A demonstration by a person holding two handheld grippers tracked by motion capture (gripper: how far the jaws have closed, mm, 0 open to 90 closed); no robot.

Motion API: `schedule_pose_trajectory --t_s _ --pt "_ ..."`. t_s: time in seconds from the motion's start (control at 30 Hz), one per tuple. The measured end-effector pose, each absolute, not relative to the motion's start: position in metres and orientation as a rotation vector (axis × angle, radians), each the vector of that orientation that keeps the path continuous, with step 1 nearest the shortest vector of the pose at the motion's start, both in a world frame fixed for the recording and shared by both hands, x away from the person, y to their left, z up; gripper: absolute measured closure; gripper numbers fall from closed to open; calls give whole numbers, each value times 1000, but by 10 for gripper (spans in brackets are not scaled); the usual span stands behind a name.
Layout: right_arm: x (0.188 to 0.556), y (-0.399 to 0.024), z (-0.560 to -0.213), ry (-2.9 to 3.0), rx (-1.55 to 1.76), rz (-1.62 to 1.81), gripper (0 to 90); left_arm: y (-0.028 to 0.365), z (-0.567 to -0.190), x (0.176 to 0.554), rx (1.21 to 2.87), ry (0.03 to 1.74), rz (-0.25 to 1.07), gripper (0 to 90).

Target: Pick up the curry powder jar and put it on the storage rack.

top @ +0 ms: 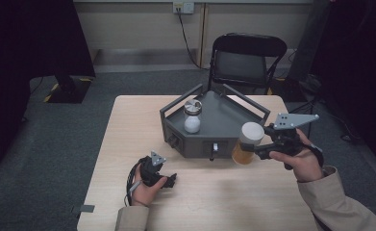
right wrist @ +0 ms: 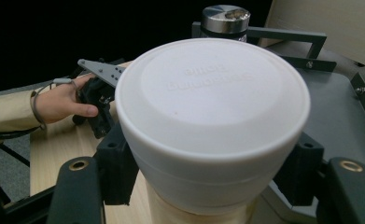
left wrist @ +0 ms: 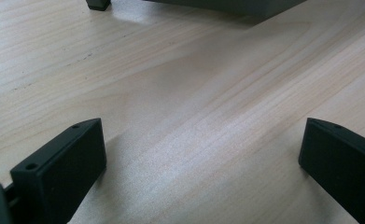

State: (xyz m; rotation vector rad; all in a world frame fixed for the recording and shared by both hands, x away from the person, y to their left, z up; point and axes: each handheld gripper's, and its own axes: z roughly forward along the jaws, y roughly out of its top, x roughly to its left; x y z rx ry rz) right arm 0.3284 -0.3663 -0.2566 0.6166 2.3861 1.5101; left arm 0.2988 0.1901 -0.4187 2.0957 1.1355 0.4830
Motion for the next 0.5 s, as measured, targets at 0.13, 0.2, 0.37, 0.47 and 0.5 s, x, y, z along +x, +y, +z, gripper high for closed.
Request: schedule_pose_trajectory --t_s 0.13,0.2,0.37,0.47,0.5 --pt "337 -358 -250 2380 629 1516 346 190 -419 299 2096 1135 483 2" --pt "340 -355 -246 2376 637 1517 345 190 -419 299 2095 1136 483 2" --pt "349 -345 -238 2360 664 1501 346 190 -419 299 2096 1136 483 2" --pt "353 -340 -236 2352 687 1491 345 190 -419 299 2095 1136 483 2" --pt "354 -338 -235 2348 689 1483 345 190 -419 299 2096 1136 483 2"
